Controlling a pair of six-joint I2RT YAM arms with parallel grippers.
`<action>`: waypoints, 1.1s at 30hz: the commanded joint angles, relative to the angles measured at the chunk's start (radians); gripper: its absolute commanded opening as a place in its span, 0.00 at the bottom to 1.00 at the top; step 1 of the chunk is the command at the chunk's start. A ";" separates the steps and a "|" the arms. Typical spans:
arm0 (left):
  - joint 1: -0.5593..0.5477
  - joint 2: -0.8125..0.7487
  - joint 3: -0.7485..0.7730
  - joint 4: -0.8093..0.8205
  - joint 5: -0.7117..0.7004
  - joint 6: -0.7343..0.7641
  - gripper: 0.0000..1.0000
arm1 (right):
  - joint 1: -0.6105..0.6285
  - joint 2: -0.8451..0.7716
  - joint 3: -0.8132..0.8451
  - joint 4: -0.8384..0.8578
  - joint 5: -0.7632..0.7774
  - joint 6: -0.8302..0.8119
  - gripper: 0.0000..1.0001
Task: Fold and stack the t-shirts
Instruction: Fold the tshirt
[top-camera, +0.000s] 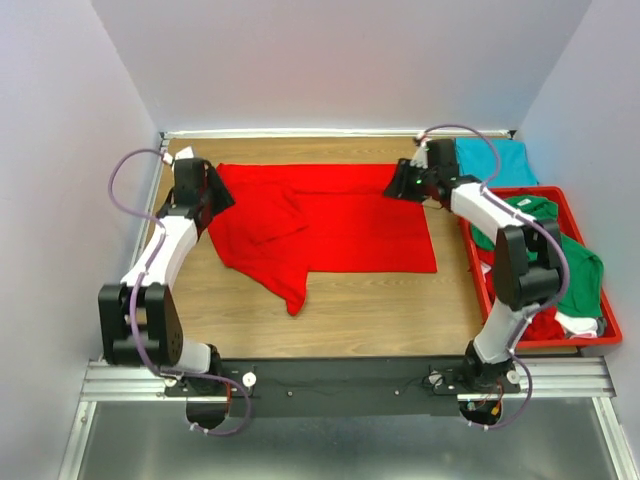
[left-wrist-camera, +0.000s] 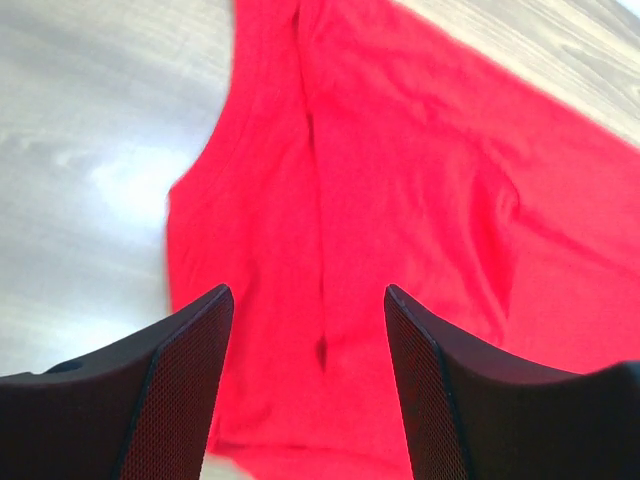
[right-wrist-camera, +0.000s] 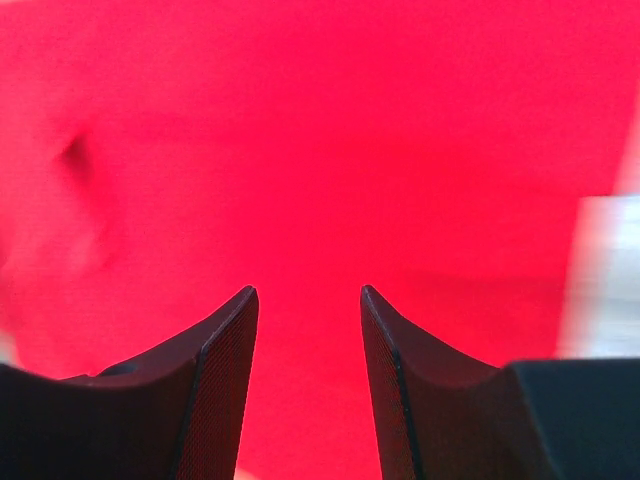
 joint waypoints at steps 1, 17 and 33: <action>0.024 -0.120 -0.167 -0.017 -0.044 0.027 0.70 | 0.181 -0.106 -0.111 -0.032 -0.087 -0.061 0.53; 0.050 -0.424 -0.406 0.029 -0.071 0.099 0.80 | 0.673 0.004 -0.137 0.032 0.057 -0.038 0.52; 0.050 -0.389 -0.411 0.078 -0.029 0.104 0.80 | 0.672 0.153 -0.010 0.041 0.022 -0.072 0.46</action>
